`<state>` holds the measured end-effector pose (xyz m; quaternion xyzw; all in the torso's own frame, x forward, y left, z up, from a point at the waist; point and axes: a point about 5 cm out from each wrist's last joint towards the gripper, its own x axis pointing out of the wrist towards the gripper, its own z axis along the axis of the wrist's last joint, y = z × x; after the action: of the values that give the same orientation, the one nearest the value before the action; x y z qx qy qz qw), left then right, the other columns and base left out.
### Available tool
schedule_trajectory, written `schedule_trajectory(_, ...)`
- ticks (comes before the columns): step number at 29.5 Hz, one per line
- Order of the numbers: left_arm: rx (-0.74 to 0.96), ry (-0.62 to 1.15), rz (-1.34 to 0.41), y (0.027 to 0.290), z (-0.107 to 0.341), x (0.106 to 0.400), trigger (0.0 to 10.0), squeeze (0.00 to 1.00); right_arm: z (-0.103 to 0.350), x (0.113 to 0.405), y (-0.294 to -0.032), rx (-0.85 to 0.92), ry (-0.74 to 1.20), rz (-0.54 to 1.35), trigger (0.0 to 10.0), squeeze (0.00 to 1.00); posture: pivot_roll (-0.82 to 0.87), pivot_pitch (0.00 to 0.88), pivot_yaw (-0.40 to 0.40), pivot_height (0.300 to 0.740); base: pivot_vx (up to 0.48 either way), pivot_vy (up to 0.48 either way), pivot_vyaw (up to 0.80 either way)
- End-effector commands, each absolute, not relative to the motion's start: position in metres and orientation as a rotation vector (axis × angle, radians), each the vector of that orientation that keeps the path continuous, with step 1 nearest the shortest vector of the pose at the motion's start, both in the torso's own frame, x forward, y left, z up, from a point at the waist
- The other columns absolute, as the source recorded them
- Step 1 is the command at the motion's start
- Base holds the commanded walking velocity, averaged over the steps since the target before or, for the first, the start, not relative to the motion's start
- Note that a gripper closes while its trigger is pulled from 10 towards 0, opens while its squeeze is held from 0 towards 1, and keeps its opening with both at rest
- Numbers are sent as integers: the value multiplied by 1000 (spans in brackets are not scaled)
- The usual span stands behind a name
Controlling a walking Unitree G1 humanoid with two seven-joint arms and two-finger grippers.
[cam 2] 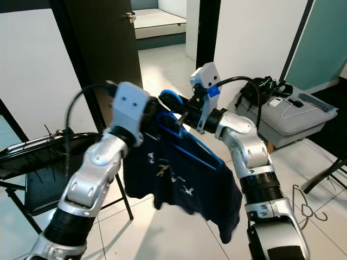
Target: Hang hanger
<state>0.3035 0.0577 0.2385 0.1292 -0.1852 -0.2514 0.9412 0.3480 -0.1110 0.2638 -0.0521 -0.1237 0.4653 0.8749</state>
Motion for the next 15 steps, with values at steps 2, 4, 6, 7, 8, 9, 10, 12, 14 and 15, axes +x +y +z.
schedule_trajectory(2,337,-372,-597,50,230,296,10000,804,271,349,-112,-104,-286,964,0,0,74,0,10,740,0,0,0)
schedule_trajectory(4,345,-366,-591,53,229,297,10000,800,271,349,-113,-105,-286,960,0,0,74,0,10,740,0,0,0)
schedule_trajectory(6,352,-358,-582,57,227,297,10000,796,271,349,-114,-107,-285,956,0,0,75,0,9,740,0,0,0)
schedule_trajectory(7,358,-350,-573,62,227,298,10000,796,271,350,-116,-109,-284,952,0,0,75,0,9,740,0,0,0)
schedule_trajectory(8,364,-347,-544,70,227,300,10000,824,271,350,-117,-112,-283,949,0,0,76,0,8,740,0,0,0)
schedule_trajectory(9,367,-345,-524,75,227,302,10000,824,271,350,-118,-113,-282,947,0,0,76,0,8,740,0,0,0)
schedule_trajectory(10,367,-345,-524,75,227,302,10000,824,271,350,-118,-113,-282,947,0,0,76,0,8,740,0,0,0)
schedule_trajectory(12,372,-345,-471,87,230,306,10000,827,271,350,-119,-115,-281,944,0,0,75,0,8,740,0,0,0)
schedule_trajectory(14,376,-345,-419,99,233,309,10000,827,271,350,-120,-117,-280,942,0,0,75,0,8,740,0,0,0)
schedule_trajectory(15,376,-345,-419,99,233,309,10000,827,271,350,-120,-117,-280,942,0,0,75,0,8,740,0,0,0)
